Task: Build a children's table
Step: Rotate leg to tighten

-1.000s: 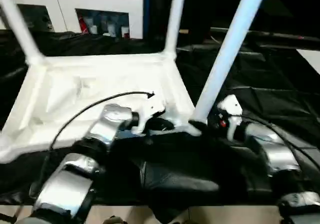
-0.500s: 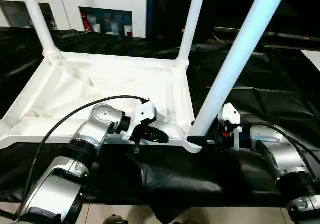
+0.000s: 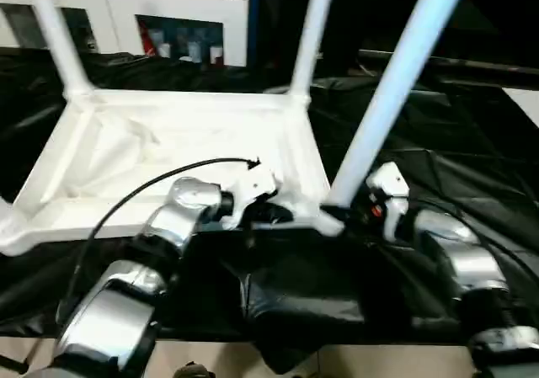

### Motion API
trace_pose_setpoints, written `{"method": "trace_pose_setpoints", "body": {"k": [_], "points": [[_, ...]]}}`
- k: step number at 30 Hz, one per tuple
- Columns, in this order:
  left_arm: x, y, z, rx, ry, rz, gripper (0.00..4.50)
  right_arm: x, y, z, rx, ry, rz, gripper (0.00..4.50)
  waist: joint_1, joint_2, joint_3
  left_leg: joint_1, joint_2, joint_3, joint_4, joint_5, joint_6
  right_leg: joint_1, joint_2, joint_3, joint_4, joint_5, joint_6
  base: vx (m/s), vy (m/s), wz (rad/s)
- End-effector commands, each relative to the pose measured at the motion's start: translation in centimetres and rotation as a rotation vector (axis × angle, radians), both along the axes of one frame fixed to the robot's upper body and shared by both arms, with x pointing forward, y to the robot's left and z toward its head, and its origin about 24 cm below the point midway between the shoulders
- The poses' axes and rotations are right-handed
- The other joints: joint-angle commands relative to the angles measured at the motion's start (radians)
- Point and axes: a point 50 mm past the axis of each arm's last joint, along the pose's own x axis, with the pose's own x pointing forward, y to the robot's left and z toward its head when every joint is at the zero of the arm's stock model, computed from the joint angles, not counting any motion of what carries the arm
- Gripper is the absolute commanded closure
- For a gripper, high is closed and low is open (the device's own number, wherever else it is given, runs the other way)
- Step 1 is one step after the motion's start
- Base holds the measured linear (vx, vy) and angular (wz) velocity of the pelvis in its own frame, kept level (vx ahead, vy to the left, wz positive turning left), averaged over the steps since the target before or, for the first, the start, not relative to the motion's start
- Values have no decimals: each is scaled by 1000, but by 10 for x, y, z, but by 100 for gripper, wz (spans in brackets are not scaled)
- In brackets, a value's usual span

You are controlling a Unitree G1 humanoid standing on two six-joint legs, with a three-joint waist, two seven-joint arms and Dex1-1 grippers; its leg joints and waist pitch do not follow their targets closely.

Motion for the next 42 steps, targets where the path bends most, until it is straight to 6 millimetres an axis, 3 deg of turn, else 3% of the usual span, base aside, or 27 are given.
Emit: {"method": "trace_pose_setpoints", "body": {"k": [1,7,9,12,15,19,24,25,30,33,36,42], "points": [[4,-27,5,-47,-43,95,450,-7,25,-30,-42,127,-84,249,-6,5,-48,11,51,-30,-78,-243,1,30,-93,56,-97,-363,-138,0,0,0],[-5,-53,4,-96,-32,36,450,-3,51,-30,-35,118,-119,249,-5,5,-49,6,44,-27,-76,-233,21,38,-91,56,-97,-325,-139,0,0,0],[-9,-55,2,-83,-24,-17,450,0,55,-25,-24,83,-81,194,-5,6,-50,6,45,-27,-77,-232,25,39,-93,56,-98,-332,-135,0,0,0],[-9,-49,-1,-49,-7,-48,450,3,48,-18,8,59,-60,168,-7,9,-50,6,47,-28,-78,-244,25,38,-91,55,-99,-337,-136,0,0,0],[-9,-39,-3,-16,7,-76,450,5,35,-11,-6,27,-17,133,-6,7,-54,5,48,-26,-76,-214,36,44,-91,56,-88,-250,-162,0,0,0],[-6,-24,-2,34,18,-90,450,2,7,-2,-53,7,113,133,0,-2,-55,2,46,-20,-69,-158,75,50,-91,56,-80,-152,-194,0,0,0],[-5,-17,-1,54,60,-99,450,-5,-15,8,-83,-5,238,133,8,-3,-56,2,46,-19,-64,-135,96,54,-90,53,-76,-134,-210,0,0,0],[-4,-15,-2,66,75,-99,407,-5,-20,11,-87,-11,254,132,7,-1,-55,0,47,-20,-65,-134,96,54,-91,53,-76,-132,-213,0,0,0],[3,-9,-2,116,50,-11,386,-7,-26,17,-80,-20,298,132,5,-3,-55,3,48,-22,-65,-155,91,54,-90,50,-80,-172,-208,0,0,0],[1,-8,-3,130,79,-45,386,-8,-25,17,-77,-22,312,132,7,-3,-55,3,46,-22,-64,-156,87,53,-91,50,-84,-199,-204,0,0,0],[2,-6,-2,128,89,-43,386,-8,-26,19,-78,-26,328,132,7,-3,-57,1,47,-22,-63,-143,89,54,-90,51,-81,-177,-209,0,0,0],[2,-1,-3,147,115,-55,436,-7,-30,22,-90,-30,334,132,5,-3,-56,1,46,-22,-63,-143,94,55,-89,50,-80,-165,-218,0,0,0]]}}
